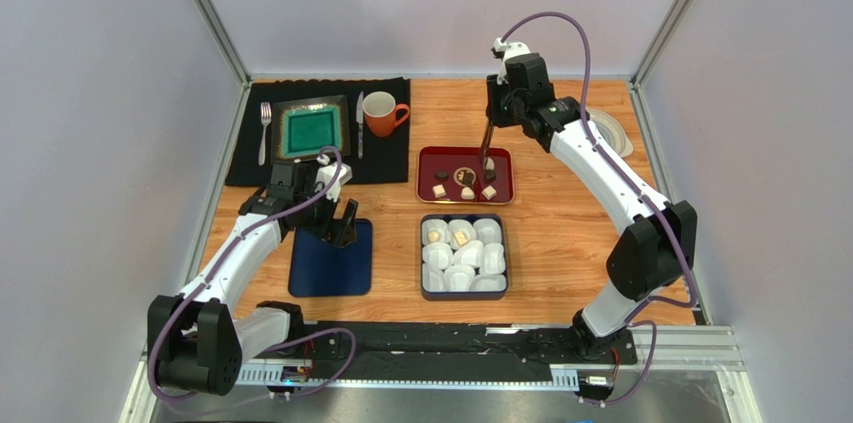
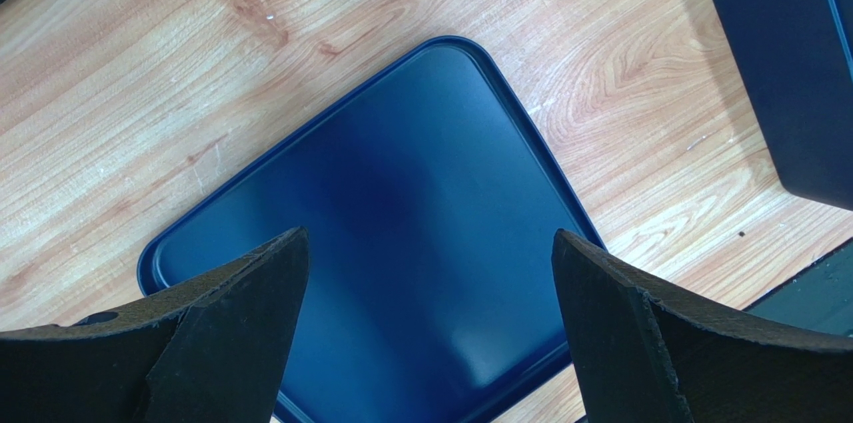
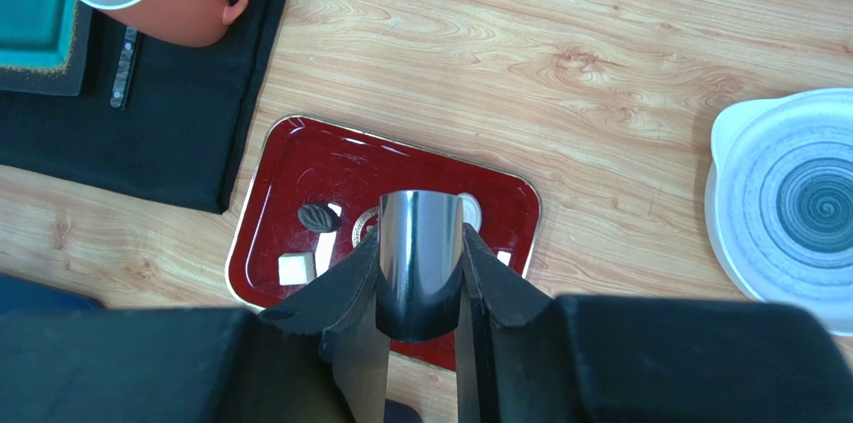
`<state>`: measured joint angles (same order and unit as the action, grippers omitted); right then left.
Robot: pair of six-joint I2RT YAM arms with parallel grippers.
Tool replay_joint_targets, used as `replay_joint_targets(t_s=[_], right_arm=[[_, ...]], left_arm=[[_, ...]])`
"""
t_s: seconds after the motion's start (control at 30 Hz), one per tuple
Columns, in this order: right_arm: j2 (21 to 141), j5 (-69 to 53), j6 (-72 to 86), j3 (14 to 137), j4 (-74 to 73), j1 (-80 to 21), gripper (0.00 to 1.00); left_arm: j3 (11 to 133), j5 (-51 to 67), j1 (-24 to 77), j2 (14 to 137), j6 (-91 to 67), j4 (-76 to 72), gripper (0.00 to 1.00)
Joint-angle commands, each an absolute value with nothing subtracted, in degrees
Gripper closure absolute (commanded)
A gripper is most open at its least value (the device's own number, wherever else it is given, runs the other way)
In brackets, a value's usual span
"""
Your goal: Pack the chocolate
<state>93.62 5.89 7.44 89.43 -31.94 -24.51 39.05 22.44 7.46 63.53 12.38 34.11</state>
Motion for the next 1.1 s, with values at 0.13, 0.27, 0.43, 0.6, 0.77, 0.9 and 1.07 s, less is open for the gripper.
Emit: replay_joint_targets(t_s=[0.13,0.27,0.43,0.6,0.77,0.9,1.07], right_arm=[[95.6,4.2,7.1,93.3,-27.4,-22.1,0.70],[95.9,4.7,6.7,93.3,-27.2,-21.9,0.69],[96.2,5.1,6.5,93.5,-27.1,-21.9,0.66],[96.9,5.2,5.9,93.6,-27.2,-21.8,0.63],[97.1,5.4,5.8,93.5,-27.2,-21.4,0.62],[97.2,5.3,5.7,93.6,-27.2,-21.0,0.62],[97.5,5.4,5.7,93.0,-27.2,-20.5,0.62]], left_arm=[[40.3,23.2,7.4,63.8,14.0,33.3,0.01],[40.1,23.4,7.4,63.8,14.0,33.0,0.01],[40.4,23.8,7.4,63.6,13.9,33.3,0.01],[40.6,23.6,7.4,63.3,14.1,33.4,0.01],[40.4,23.5,7.4,63.2,14.4,33.5,0.01],[40.6,23.6,7.4,63.1,14.5,33.6,0.01],[41.0,23.6,7.4,63.1,14.5,33.7,0.01]])
